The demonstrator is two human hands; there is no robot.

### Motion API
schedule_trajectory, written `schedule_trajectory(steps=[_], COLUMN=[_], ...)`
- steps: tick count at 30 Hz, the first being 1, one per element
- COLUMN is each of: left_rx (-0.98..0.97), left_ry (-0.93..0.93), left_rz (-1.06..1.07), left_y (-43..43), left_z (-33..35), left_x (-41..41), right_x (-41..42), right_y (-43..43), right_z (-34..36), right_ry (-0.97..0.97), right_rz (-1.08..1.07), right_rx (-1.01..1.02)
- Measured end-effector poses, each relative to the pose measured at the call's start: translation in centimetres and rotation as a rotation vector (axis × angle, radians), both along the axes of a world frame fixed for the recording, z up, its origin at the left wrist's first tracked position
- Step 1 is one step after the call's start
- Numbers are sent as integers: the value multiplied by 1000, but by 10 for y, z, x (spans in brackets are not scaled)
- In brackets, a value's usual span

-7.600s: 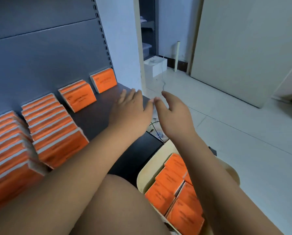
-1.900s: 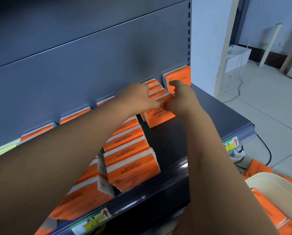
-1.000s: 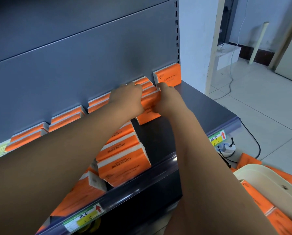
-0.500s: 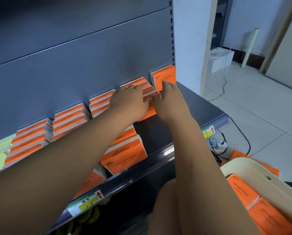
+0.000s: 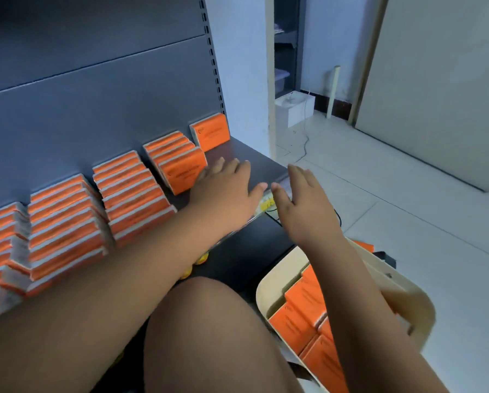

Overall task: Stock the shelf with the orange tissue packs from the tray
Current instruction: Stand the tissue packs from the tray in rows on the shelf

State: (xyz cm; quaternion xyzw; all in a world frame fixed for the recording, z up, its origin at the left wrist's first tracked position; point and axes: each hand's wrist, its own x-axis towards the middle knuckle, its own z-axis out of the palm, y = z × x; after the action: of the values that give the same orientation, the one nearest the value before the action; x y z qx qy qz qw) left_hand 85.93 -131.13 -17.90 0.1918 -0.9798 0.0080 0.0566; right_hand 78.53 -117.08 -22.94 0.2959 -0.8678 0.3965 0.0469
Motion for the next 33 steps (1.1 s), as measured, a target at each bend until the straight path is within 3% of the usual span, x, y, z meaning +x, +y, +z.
schedule_trajectory(steps=[10, 21, 29, 33], left_rx=[25, 209, 653, 768], left_ry=[-95, -286, -430, -453], left_rz=[-191, -226, 37, 111], left_y=[85, 128, 133, 137], left_z=[-64, -148, -218, -243], left_x=[-23, -13, -22, -34], right_x=[6, 18, 22, 5], right_y=[98, 157, 171, 168], right_z=[-35, -129, -194, -215], right_ry=[-105, -403, -605, -659], right_rz=[-137, -194, -196, -215], right_rx=[115, 315, 394, 394])
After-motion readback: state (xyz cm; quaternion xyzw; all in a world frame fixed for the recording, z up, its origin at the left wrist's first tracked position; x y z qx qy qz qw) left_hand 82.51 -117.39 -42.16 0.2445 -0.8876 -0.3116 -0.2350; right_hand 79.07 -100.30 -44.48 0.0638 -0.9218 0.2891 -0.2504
